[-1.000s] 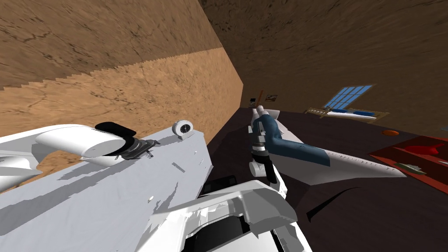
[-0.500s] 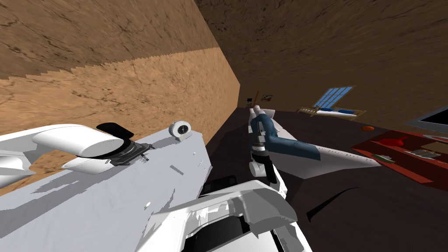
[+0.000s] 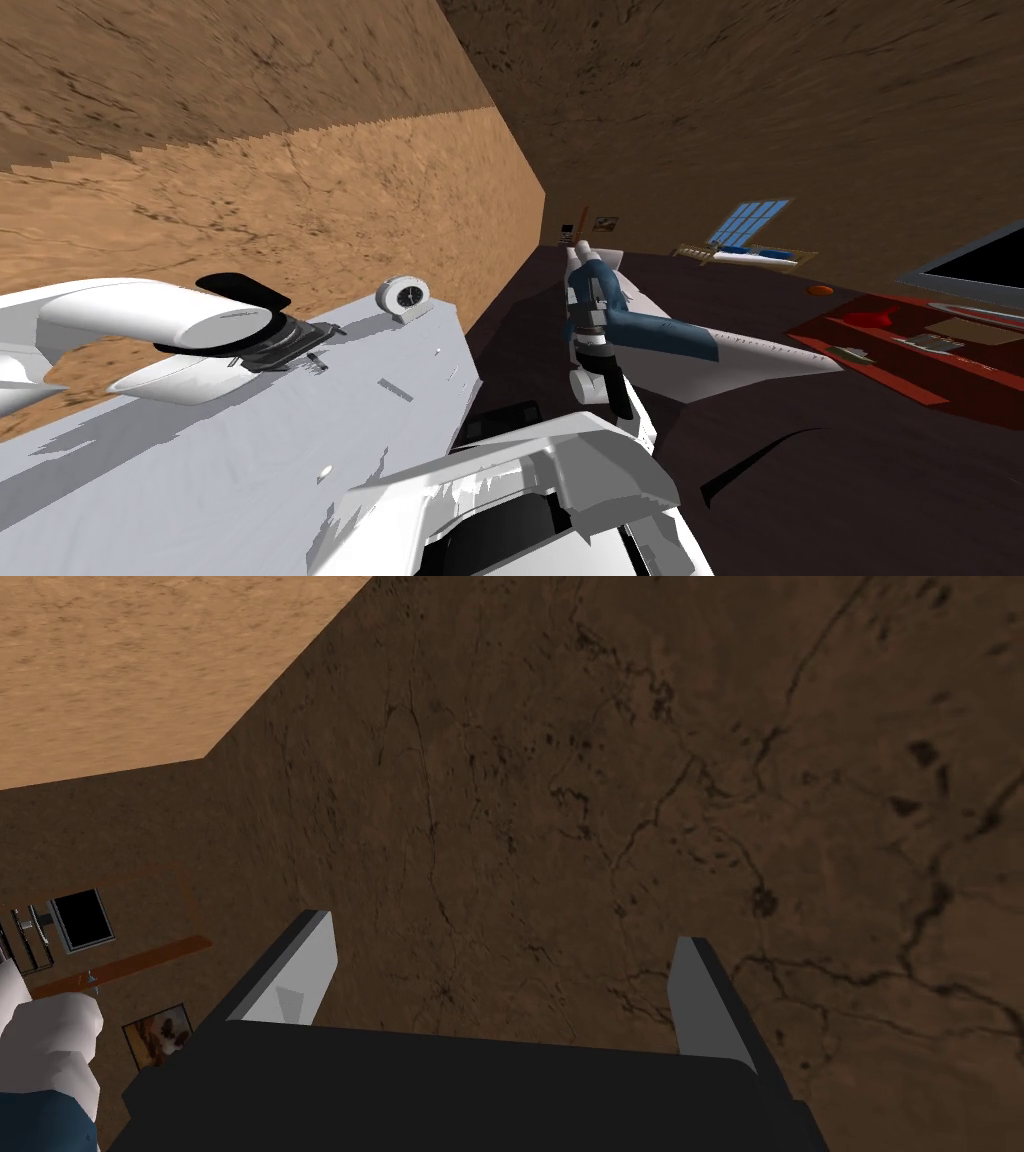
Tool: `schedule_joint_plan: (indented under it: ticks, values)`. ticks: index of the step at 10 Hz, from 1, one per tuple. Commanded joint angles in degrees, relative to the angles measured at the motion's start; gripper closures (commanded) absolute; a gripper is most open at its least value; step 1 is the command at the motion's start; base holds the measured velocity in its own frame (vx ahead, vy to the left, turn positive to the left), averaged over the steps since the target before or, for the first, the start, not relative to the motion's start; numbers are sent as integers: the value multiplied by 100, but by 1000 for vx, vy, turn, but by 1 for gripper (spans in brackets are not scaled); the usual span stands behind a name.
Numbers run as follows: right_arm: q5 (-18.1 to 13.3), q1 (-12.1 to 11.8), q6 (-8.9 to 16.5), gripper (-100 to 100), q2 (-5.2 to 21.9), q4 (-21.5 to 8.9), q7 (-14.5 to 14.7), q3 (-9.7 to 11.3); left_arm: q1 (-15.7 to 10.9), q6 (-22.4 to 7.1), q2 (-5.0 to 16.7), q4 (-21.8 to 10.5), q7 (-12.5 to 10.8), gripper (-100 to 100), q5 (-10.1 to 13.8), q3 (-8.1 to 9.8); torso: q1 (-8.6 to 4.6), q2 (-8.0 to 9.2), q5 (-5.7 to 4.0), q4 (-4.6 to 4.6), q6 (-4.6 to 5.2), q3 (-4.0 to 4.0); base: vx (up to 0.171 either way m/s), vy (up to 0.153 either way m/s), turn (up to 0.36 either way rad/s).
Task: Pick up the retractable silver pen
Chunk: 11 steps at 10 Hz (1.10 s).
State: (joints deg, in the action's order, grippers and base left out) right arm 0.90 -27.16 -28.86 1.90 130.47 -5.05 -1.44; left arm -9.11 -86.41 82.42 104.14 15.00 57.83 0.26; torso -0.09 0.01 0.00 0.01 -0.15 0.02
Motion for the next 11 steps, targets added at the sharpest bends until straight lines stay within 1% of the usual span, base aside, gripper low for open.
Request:
schedule_joint_plan:
  ticks: [1,2,4,6,7,9,10,11]
  values:
    - [0,0,0,0,0,0,0,0,-57,-1,-19,-210,69,-100,-15,-44,0,0,0,0,0,0,5,9,1]
    - [0,0,0,0,0,0,0,0,-308,221,-74,-428,337,-100,-67,-20,9,-4,3,-1,1,-2,-30,-64,-152]
    - [0,0,0,0,-1,0,0,1,-308,221,-74,-806,656,-100,-67,-20,-22,2,-5,0,2,1,-14,-63,-33]
    - [0,0,0,0,0,0,0,0,-308,221,-74,-1071,686,-100,-67,-20,-1,0,0,0,0,0,-3,-8,9]
    - [0,0,0,0,0,0,0,0,-560,443,-129,-1265,958,-100,-119,5,8,-1,3,-1,0,-1,-13,-55,-124]
    - [0,0,0,0,0,0,0,1,-560,443,-129,-1573,1238,-100,-119,5,-20,-1,-5,-1,2,-1,-15,-63,-51]
    - [0,0,0,0,0,0,0,0,-560,443,-129,-1738,1304,-100,-119,5,-13,2,-3,0,0,1,-16,-22,15]
    - [0,0,0,0,0,0,0,0,-560,443,-129,-1932,1304,-100,-119,5,-2,3,0,1,-1,2,-5,-3,5]
